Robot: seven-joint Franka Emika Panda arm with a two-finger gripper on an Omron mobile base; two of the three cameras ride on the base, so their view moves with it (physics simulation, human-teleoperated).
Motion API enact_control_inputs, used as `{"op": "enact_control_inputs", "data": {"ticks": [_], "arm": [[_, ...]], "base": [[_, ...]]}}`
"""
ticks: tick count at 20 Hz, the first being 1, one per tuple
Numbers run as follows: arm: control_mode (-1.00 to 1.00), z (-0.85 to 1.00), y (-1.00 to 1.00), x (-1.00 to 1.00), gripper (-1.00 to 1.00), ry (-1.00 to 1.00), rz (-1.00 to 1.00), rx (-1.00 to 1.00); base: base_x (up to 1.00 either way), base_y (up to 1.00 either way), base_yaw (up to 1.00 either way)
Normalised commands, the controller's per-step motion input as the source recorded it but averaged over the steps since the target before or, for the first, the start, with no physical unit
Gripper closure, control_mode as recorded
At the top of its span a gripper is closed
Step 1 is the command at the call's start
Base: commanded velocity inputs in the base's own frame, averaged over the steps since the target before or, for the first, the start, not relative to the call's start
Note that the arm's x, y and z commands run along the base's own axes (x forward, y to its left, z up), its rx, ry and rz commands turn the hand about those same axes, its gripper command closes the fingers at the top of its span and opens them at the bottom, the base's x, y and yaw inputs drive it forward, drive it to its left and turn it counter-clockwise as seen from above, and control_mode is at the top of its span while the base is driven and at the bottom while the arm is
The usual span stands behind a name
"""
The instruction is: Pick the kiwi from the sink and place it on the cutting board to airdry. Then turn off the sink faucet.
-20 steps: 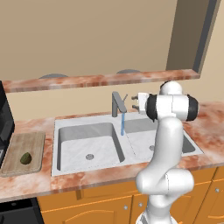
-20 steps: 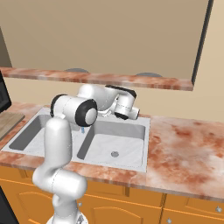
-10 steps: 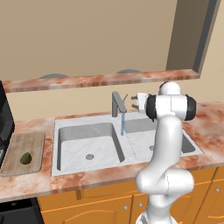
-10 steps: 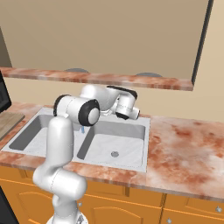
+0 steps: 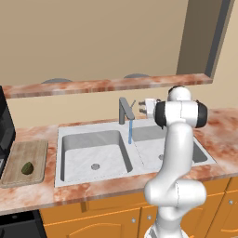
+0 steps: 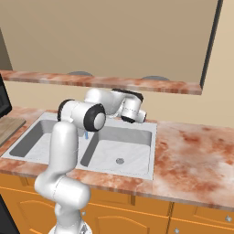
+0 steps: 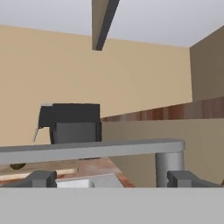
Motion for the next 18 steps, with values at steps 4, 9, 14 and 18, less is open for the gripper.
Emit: {"op": "enact_control_inputs", "data": {"ticks": [4, 9, 14, 18], "arm": [[-1.0, 0.0, 0.0, 0.15, -1.0, 0.05, 0.0, 0.0], [-1.0, -0.06, 0.0, 0.09, -1.0, 0.05, 0.0, 0.0], [-1.0, -0.09, 0.0, 0.07, -1.0, 0.04, 0.0, 0.0], [-1.0, -0.05, 0.0, 0.11, -1.0, 0.03, 0.0, 0.0]], "base": [[0.0, 0.0, 0.0], [0.0, 0.0, 0.0], [0.0, 0.0, 0.0], [0.0, 0.0, 0.0]]}}
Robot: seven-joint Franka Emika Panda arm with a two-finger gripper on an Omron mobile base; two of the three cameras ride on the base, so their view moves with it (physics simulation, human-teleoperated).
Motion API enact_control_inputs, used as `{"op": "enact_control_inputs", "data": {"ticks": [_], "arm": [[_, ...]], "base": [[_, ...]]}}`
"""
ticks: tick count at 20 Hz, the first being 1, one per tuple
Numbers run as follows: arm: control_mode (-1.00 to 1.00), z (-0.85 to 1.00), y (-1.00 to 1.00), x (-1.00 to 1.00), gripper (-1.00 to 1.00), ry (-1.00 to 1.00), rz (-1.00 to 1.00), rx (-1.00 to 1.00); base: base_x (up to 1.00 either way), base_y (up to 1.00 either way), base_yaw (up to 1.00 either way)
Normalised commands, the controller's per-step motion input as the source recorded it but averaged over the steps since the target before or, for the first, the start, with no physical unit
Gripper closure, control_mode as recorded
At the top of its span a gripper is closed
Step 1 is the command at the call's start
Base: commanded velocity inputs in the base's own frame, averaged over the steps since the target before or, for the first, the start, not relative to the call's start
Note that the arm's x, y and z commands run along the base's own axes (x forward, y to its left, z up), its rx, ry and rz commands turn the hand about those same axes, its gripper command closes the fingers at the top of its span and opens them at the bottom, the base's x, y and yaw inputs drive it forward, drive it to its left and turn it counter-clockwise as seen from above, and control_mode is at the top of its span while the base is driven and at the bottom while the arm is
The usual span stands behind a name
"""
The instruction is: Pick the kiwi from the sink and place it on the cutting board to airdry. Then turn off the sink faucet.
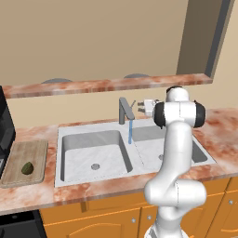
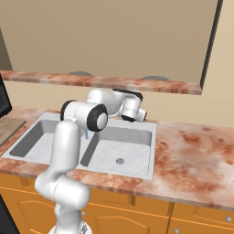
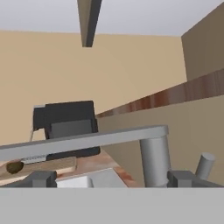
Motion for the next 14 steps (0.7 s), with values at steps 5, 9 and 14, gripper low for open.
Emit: {"op": "enact_control_inputs", "data": {"ticks": [5, 9, 14], "arm": [[-1.0, -0.06, 0.0, 0.13, -1.0, 0.03, 0.0, 0.0], [-1.0, -0.1, 0.0, 0.12, -1.0, 0.03, 0.0, 0.0], [-1.0, -0.09, 0.0, 0.15, -1.0, 0.03, 0.0, 0.0]], "base": [[0.0, 0.0, 0.0], [0.0, 0.0, 0.0], [0.0, 0.0, 0.0]]}}
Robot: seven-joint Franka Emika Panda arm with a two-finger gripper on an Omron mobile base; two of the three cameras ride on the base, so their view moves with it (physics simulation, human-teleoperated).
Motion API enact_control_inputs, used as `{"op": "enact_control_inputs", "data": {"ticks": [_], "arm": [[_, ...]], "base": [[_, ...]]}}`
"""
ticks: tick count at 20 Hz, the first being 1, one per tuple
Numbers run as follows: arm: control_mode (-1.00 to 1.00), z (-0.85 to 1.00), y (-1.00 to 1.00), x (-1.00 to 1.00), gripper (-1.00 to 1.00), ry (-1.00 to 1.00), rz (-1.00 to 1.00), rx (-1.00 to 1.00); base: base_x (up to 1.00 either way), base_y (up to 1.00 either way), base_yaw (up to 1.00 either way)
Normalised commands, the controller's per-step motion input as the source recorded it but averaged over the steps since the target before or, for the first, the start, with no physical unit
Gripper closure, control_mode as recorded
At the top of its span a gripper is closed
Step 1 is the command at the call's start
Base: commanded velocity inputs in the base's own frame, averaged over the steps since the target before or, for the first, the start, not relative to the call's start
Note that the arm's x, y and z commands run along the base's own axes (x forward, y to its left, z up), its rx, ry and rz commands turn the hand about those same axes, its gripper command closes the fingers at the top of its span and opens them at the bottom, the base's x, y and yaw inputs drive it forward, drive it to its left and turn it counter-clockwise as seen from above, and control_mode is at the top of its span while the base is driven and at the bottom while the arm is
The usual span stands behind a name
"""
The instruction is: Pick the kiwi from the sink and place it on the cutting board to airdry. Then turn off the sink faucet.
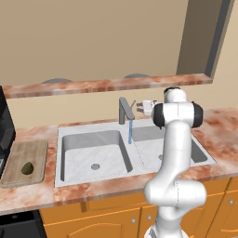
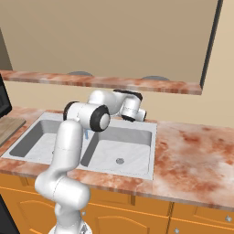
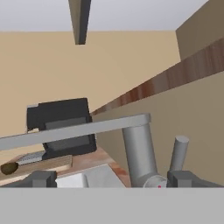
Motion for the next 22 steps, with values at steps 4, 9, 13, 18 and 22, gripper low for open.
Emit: {"op": "enact_control_inputs", "data": {"ticks": [4, 9, 13, 18, 22], "arm": [[-1.0, -0.02, 0.0, 0.18, -1.0, 0.01, 0.0, 0.0], [-1.0, -0.03, 0.0, 0.12, -1.0, 0.0, 0.0, 0.0], [-1.0, -0.05, 0.0, 0.1, -1.0, 0.0, 0.0, 0.0], [-1.0, -0.05, 0.0, 0.13, -1.0, 0.0, 0.0, 0.0], [-1.0, -0.01, 0.0, 0.15, -1.0, 0.0, 0.0, 0.0]], "base": [[0.0, 0.0, 0.0], [0.0, 0.0, 0.0], [0.0, 0.0, 0.0], [0.0, 0.0, 0.0], [0.0, 0.0, 0.0]]}}
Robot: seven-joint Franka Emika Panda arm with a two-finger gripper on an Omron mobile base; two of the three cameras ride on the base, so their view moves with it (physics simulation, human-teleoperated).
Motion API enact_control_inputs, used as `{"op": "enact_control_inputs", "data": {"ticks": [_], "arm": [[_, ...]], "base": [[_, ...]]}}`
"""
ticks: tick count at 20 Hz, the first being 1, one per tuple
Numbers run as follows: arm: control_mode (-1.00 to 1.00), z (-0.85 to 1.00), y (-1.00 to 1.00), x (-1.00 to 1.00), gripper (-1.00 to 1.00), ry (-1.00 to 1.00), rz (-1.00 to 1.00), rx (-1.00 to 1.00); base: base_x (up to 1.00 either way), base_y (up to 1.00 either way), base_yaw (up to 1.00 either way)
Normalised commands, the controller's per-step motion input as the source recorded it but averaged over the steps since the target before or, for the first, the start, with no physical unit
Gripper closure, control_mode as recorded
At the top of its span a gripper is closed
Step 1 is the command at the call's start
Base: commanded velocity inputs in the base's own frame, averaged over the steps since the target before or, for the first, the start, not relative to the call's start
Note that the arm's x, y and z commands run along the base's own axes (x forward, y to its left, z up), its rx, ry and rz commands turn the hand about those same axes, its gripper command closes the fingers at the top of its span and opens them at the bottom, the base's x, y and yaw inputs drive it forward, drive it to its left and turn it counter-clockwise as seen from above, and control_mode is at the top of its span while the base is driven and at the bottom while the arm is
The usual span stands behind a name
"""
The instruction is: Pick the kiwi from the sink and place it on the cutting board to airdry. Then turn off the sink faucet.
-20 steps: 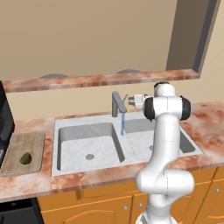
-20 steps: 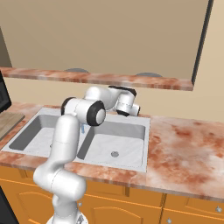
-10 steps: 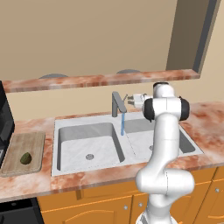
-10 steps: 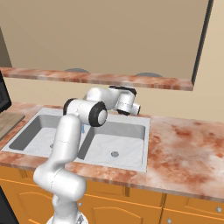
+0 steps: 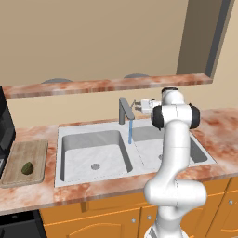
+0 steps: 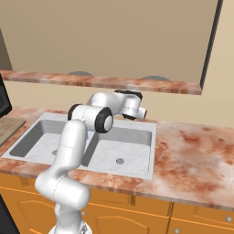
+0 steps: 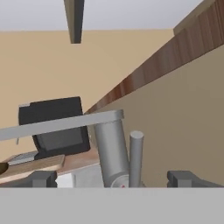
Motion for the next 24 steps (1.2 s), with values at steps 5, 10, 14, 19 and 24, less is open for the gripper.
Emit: {"op": "enact_control_inputs", "data": {"ticks": [5, 10, 14, 19, 24], "arm": [[-1.0, 0.0, 0.04, 0.17, -1.0, 0.0, 0.0, 0.0], [-1.0, -0.03, 0.08, 0.16, -1.0, 0.01, 0.0, 0.0], [-1.0, -0.07, 0.05, 0.17, -1.0, 0.02, 0.0, 0.0], [-1.0, -0.01, 0.09, 0.12, -1.0, 0.0, 0.0, 0.0], [-1.0, 0.0, 0.12, 0.12, -1.0, 0.0, 0.0, 0.0]], "base": [[0.0, 0.0, 0.0], [0.0, 0.0, 0.0], [0.0, 0.0, 0.0], [0.0, 0.0, 0.0], [0.0, 0.0, 0.0]]}}
